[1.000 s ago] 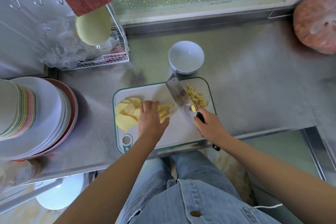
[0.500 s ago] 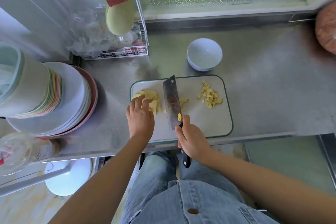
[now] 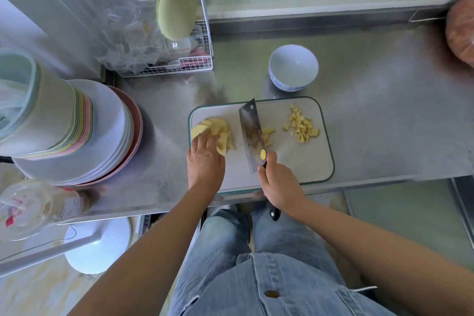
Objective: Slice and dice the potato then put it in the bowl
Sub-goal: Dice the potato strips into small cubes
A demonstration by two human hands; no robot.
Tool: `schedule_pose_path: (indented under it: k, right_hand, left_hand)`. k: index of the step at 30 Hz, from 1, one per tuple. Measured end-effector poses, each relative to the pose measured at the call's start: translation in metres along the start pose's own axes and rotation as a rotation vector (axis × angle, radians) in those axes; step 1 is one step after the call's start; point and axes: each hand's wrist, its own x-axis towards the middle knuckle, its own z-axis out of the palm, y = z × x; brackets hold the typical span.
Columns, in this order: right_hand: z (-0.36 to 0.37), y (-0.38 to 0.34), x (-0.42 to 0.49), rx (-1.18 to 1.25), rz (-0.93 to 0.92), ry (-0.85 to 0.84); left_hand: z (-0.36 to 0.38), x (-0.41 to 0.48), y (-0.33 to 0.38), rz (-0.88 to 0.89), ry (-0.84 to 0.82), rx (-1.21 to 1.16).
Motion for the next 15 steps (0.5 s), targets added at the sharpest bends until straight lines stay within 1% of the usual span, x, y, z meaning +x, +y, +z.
schedule_pose_path:
  k: [3,5,7,10,11,12,15]
  right_hand:
    - [-0.009,0.013,0.004,0.011,0.011,0.014]
    - [-0.016,0.019,0.004,0.061,-0.017,-0.003]
    - [-0.025,0.024,0.004,0.146,-0.056,-0.012]
    - [-0.046,0.035,0.005,0.156,-0.057,0.088]
    - [-0.054,0.041,0.005,0.152,-0.030,0.120]
    - [-0.061,0.047,0.006,0.136,0.006,0.136]
    - [-0.077,0.066,0.003,0.059,0.087,0.122]
  left_hand:
    - [-0.001,0.001,0.001,-0.012,0.000,0.024]
    - [-0.001,0.002,0.004,-0.008,0.041,0.049]
    - [-0.001,0.005,0.010,0.033,0.104,0.070]
    - [0.003,0.012,0.023,0.147,0.172,0.025]
    - [0.004,0.015,0.029,0.190,0.155,0.008]
    - [0.005,0.019,0.035,0.225,0.101,0.000]
    - [0.011,0.029,0.058,0.313,-0.137,0.048]
